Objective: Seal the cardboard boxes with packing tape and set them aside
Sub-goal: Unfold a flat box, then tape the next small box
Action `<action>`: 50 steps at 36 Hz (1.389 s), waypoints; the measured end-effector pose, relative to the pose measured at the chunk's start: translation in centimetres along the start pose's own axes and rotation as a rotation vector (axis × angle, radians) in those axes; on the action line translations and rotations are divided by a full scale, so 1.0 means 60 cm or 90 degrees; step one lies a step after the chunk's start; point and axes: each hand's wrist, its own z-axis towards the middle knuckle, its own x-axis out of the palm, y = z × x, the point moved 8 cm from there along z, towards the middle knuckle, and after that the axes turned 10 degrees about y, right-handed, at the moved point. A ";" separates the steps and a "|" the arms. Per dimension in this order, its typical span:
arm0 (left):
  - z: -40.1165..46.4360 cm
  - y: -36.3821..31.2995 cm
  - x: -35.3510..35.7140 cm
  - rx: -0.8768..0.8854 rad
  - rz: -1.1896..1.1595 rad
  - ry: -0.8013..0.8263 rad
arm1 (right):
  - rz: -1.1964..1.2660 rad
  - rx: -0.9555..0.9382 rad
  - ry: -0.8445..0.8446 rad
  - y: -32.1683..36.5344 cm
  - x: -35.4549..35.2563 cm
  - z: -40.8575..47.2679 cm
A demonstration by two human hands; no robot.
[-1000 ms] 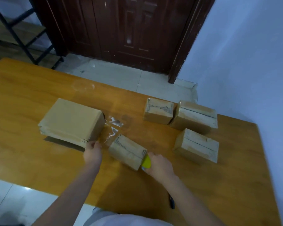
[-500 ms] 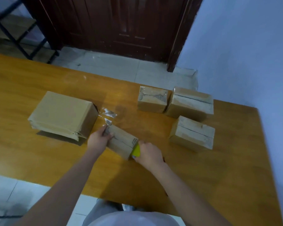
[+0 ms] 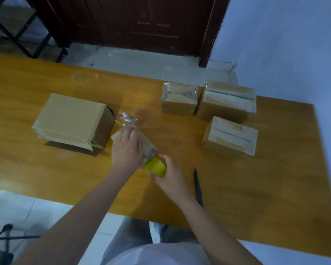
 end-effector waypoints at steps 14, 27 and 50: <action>-0.023 0.004 0.062 -0.009 -0.015 0.214 | -0.139 0.182 0.011 -0.049 0.005 0.012; -0.042 -0.018 0.104 0.023 0.130 0.320 | -0.028 0.073 0.130 -0.043 0.002 -0.022; -0.046 -0.013 0.108 0.036 0.163 0.301 | -0.414 -0.088 0.036 -0.018 -0.115 -0.021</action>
